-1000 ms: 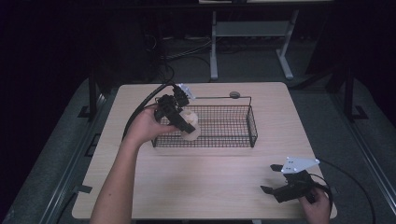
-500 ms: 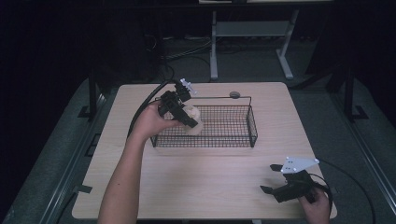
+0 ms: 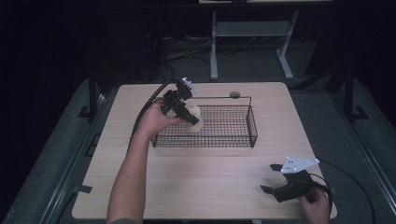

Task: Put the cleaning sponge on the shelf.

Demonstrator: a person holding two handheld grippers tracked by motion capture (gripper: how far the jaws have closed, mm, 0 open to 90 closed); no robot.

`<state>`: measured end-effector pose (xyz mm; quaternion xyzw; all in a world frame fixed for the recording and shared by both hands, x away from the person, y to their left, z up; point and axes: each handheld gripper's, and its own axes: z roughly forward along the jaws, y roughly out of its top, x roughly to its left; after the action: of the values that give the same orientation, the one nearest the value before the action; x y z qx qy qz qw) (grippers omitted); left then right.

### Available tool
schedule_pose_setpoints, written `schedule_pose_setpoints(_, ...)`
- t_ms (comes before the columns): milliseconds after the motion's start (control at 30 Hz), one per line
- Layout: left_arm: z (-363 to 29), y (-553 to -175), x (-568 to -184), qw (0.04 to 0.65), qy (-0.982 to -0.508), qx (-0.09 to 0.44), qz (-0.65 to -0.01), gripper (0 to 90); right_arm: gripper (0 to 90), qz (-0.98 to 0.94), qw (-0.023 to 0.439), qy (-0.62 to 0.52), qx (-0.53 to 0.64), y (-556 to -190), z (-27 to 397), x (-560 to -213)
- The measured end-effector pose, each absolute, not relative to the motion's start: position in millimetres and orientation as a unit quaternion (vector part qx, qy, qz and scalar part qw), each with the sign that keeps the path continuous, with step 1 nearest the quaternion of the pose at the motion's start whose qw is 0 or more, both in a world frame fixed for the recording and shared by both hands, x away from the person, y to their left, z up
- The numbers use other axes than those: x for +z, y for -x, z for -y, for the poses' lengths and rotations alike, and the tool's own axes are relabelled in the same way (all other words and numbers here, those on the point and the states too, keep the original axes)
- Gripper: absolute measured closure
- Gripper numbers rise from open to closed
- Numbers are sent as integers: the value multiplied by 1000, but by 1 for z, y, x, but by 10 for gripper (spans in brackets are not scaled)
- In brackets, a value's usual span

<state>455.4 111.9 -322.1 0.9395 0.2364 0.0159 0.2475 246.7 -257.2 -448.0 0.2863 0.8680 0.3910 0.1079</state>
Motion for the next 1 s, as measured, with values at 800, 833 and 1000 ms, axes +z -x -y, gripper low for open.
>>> schedule_pose_setpoints(800,-108,-476,-349,232,-938,15,-259,286,142,-868,110,-286,391,-247,258,-447)
schedule_pose_setpoints(833,-108,-477,-351,230,-938,16,-261,283,142,-867,110,-287,392,-247,258,-447)
schedule_pose_setpoints(1000,-106,-481,-358,221,-938,17,-266,283,142,-867,112,-283,395,-248,259,-447)
